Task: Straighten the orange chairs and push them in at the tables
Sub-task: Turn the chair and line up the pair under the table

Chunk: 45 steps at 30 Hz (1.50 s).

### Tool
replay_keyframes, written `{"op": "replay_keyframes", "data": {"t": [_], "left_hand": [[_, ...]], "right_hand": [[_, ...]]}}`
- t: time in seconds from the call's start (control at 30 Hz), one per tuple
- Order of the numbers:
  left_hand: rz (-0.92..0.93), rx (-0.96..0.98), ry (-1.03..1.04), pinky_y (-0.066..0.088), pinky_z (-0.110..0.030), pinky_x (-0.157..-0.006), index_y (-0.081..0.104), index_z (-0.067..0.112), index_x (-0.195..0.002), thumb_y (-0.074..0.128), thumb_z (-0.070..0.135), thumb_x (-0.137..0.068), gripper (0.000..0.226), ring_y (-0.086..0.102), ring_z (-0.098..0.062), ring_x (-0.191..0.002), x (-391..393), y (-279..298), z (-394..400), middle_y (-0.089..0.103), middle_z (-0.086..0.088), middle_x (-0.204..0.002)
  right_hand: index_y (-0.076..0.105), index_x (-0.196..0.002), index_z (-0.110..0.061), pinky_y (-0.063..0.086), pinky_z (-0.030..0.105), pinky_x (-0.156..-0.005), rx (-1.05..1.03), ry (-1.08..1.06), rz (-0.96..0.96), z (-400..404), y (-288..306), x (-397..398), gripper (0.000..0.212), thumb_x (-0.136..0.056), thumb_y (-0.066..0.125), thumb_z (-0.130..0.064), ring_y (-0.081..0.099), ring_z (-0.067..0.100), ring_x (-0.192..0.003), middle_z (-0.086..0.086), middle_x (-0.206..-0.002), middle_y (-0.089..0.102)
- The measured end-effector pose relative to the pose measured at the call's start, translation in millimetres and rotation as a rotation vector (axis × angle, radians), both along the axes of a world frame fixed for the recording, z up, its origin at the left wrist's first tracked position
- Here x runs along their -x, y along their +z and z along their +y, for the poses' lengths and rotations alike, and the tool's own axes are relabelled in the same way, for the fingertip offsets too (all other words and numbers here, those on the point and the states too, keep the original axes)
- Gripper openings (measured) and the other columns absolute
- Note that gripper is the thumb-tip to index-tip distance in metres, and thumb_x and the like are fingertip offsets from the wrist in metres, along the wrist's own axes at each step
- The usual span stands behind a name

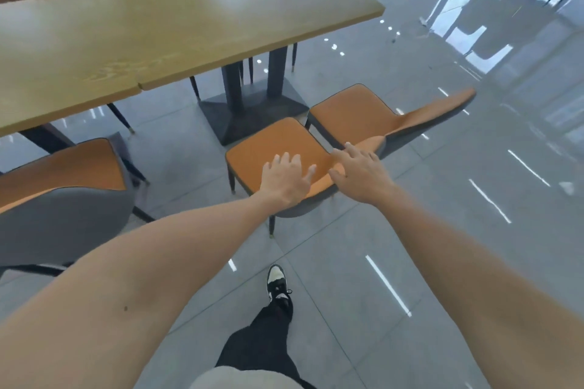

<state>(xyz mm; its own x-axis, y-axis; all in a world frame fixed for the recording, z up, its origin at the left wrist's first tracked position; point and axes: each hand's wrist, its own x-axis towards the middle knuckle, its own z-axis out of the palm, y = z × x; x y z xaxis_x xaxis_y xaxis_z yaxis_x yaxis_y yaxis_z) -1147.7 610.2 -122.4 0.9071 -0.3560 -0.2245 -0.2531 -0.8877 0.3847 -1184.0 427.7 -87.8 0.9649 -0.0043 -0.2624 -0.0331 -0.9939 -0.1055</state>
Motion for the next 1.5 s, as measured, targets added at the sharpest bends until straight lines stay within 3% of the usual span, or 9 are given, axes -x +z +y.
{"op": "replay_keyframes", "data": {"t": [0.33, 0.47, 0.67, 0.77, 0.83, 0.93, 1.07, 1.23, 1.5], "left_hand": [[0.308, 0.038, 0.055, 0.042, -0.052, -0.099, 0.059, 0.011, -0.126, 0.021, 0.058, -0.104, 0.064, 0.055, -0.036, -0.118, -28.9, -46.1, -107.5, 0.060, -0.013, -0.129], [0.378, 0.087, 0.122, 0.046, -0.047, -0.092, 0.064, 0.012, -0.111, 0.016, 0.058, -0.104, 0.067, 0.059, -0.036, -0.108, -20.9, -65.2, -134.5, 0.066, -0.015, -0.120], [0.296, 0.059, 0.283, 0.044, -0.047, -0.097, 0.068, 0.012, -0.110, 0.021, 0.050, -0.106, 0.060, 0.060, -0.035, -0.112, -15.4, -90.2, -151.4, 0.069, -0.013, -0.118], [0.227, 0.077, 0.366, 0.047, -0.043, -0.083, 0.065, 0.017, -0.085, 0.023, 0.047, -0.104, 0.056, 0.064, -0.031, -0.091, -16.4, -97.2, -153.1, 0.072, -0.006, -0.094], [0.180, 0.087, 0.399, 0.043, -0.039, -0.066, 0.056, 0.019, -0.068, 0.025, 0.049, -0.101, 0.054, 0.061, -0.025, -0.071, -18.1, -102.2, -151.7, 0.063, 0.000, -0.071], [0.115, 0.069, 0.385, 0.025, -0.032, -0.050, 0.045, 0.019, -0.056, 0.026, 0.051, -0.097, 0.055, 0.046, -0.014, -0.048, -24.4, -110.8, -147.2, 0.048, 0.006, -0.052], [0.059, 0.045, 0.369, 0.018, -0.029, -0.046, 0.036, 0.018, -0.053, 0.027, 0.050, -0.095, 0.054, 0.038, -0.014, -0.042, -43.1, -115.9, -142.3, 0.040, 0.004, -0.045], [-0.001, 0.030, 0.365, 0.018, -0.029, -0.046, 0.035, 0.022, -0.051, 0.023, 0.052, -0.092, 0.053, 0.045, -0.024, -0.049, -109.2, -112.7, -122.8, 0.040, 0.004, -0.045], [-0.065, -0.068, 0.374, 0.024, -0.029, -0.050, 0.059, 0.021, -0.059, 0.017, 0.054, -0.091, 0.063, 0.046, -0.022, -0.050, -216.8, -118.1, -91.8, 0.045, 0.006, -0.046]], "right_hand": [[0.041, -0.143, -0.012, 0.027, 0.052, -0.115, 0.019, 0.058, 0.119, -97.4, -51.7, -63.1, 0.049, -0.100, 0.040, -0.035, 0.032, 0.039, -0.140, 0.022, -0.156, 0.030], [0.060, -0.113, -0.015, 0.029, 0.048, -0.112, 0.066, 0.156, 0.168, -130.9, -73.0, -74.5, 0.043, -0.095, 0.036, -0.046, 0.041, 0.032, -0.131, 0.014, -0.143, 0.048], [0.063, -0.093, -0.024, 0.034, 0.042, -0.106, 0.024, 0.366, 0.155, -164.5, -94.8, -109.7, 0.050, -0.091, 0.031, -0.063, 0.052, 0.021, -0.112, -0.002, -0.105, 0.062], [0.063, -0.083, -0.024, 0.038, 0.038, -0.102, 0.042, 0.479, 0.123, -173.1, -106.4, -124.0, 0.048, -0.093, 0.031, -0.059, 0.056, 0.015, -0.096, -0.006, -0.090, 0.064], [0.059, -0.067, -0.021, 0.046, 0.034, -0.081, 0.053, 0.516, 0.028, -173.7, -115.2, -128.7, 0.048, -0.092, 0.033, -0.053, 0.057, 0.015, -0.075, -0.006, -0.071, 0.062], [0.050, -0.048, -0.015, 0.040, 0.031, -0.053, -0.039, 0.497, -0.156, -173.2, -131.2, -132.3, 0.044, -0.085, 0.041, -0.038, 0.047, 0.022, -0.049, -0.001, -0.048, 0.051], [0.047, -0.042, -0.015, 0.031, 0.028, -0.046, -0.119, 0.510, -0.274, -171.7, -141.2, -150.9, 0.042, -0.082, 0.043, -0.029, 0.038, 0.021, -0.040, 0.001, -0.041, 0.044], [0.044, -0.039, -0.013, 0.022, 0.026, -0.049, -0.129, 0.447, -0.327, -149.9, -137.9, -207.3, 0.045, -0.081, 0.040, -0.028, 0.033, 0.020, -0.039, 0.001, -0.039, 0.042], [0.044, -0.043, -0.018, 0.017, 0.024, -0.047, -0.098, 0.416, -0.297, -122.2, -139.7, -311.7, 0.044, -0.083, 0.037, -0.036, 0.035, 0.017, -0.043, -0.007, -0.044, 0.037]]}}
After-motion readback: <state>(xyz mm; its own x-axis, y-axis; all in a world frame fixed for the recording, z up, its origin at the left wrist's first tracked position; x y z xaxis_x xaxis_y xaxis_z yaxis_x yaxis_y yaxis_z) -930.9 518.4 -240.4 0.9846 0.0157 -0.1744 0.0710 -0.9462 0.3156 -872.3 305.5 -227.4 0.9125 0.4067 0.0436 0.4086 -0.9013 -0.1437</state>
